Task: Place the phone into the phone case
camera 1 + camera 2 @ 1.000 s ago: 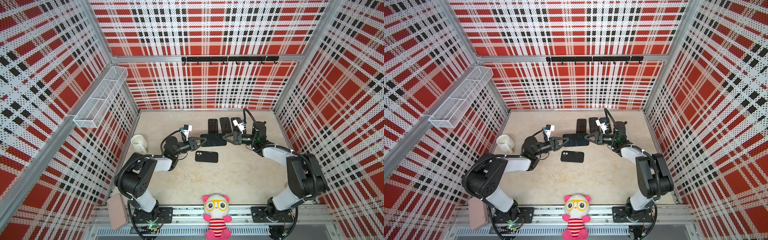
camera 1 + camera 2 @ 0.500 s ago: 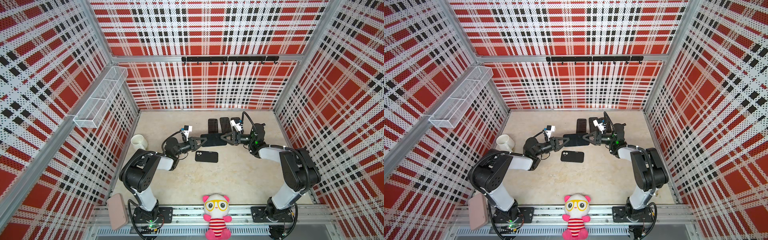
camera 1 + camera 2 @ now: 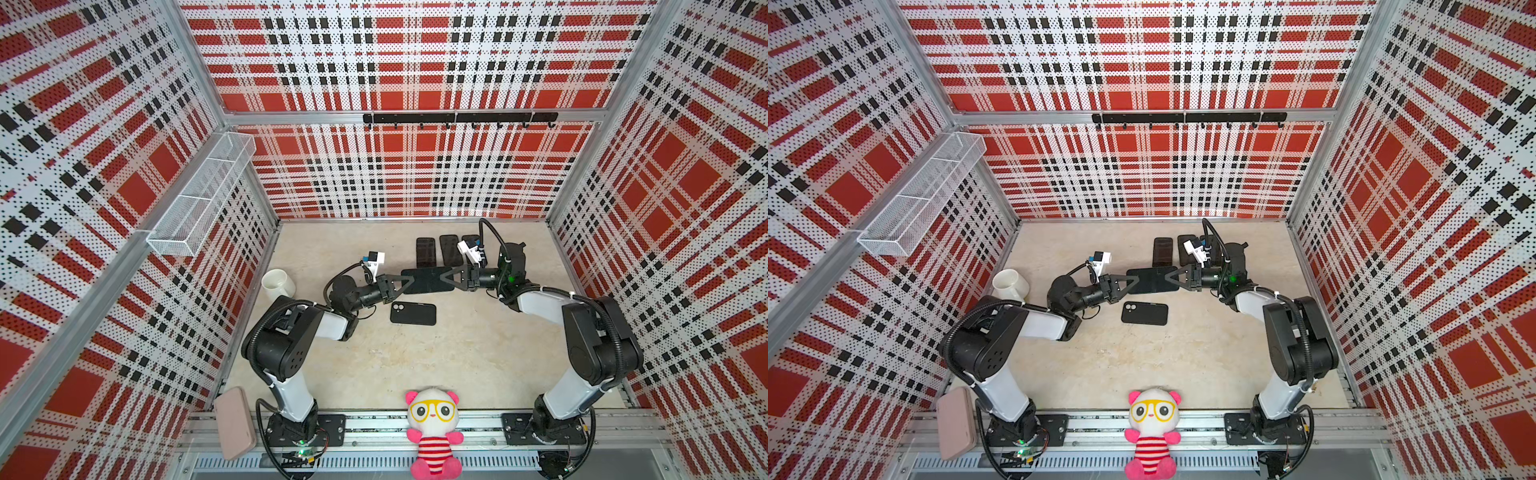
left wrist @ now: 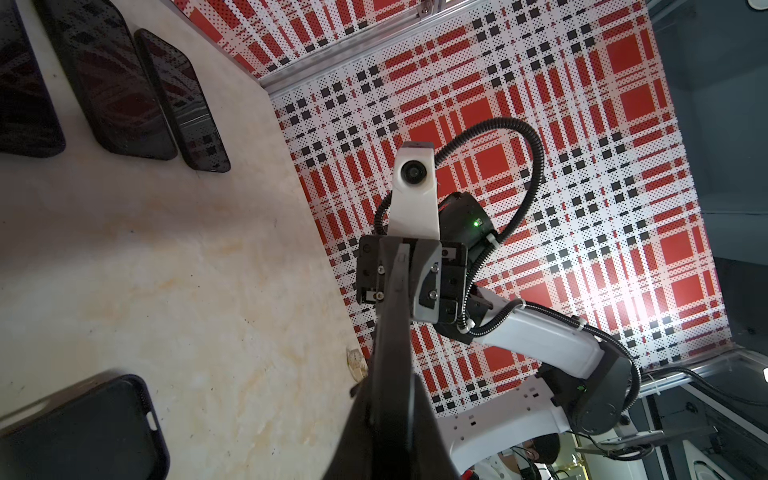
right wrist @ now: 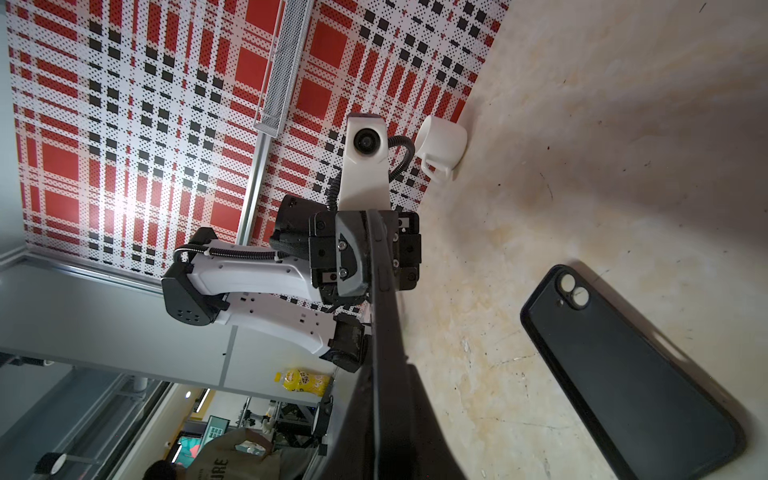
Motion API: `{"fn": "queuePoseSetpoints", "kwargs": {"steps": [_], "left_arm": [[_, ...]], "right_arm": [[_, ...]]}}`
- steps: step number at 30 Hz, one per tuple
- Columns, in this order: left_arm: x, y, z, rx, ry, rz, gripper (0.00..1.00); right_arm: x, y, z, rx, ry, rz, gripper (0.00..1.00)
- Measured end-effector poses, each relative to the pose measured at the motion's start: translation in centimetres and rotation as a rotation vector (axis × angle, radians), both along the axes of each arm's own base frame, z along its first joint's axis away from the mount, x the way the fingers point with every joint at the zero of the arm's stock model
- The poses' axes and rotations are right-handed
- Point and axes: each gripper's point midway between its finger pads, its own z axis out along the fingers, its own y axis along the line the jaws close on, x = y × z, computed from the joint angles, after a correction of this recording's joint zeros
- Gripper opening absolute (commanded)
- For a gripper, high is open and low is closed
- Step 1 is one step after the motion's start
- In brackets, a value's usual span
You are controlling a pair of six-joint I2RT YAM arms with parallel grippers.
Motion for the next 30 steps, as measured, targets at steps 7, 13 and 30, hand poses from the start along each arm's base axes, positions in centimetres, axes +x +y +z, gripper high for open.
{"fn": "queuePoseSetpoints", "kwargs": {"steps": [7,13,30], "left_arm": [[1.4,1.5,-0.3,0.046,-0.037,0.048,0.77],[3.6,4.8,-0.1,0.173,-0.071,0.165,0.77],[1.6,8.5,-12.4,0.986,0.175,0.236,0.48]], "right_arm": [[0.6,-0.6,0.4,-0.032,-0.006,-0.05,0.0],[2.4,-4.5,1.1,-0.072,-0.015,-0.202,0.0],[-3.0,-11.1,-3.2,-0.25,0.118,-0.414,0.0]]}}
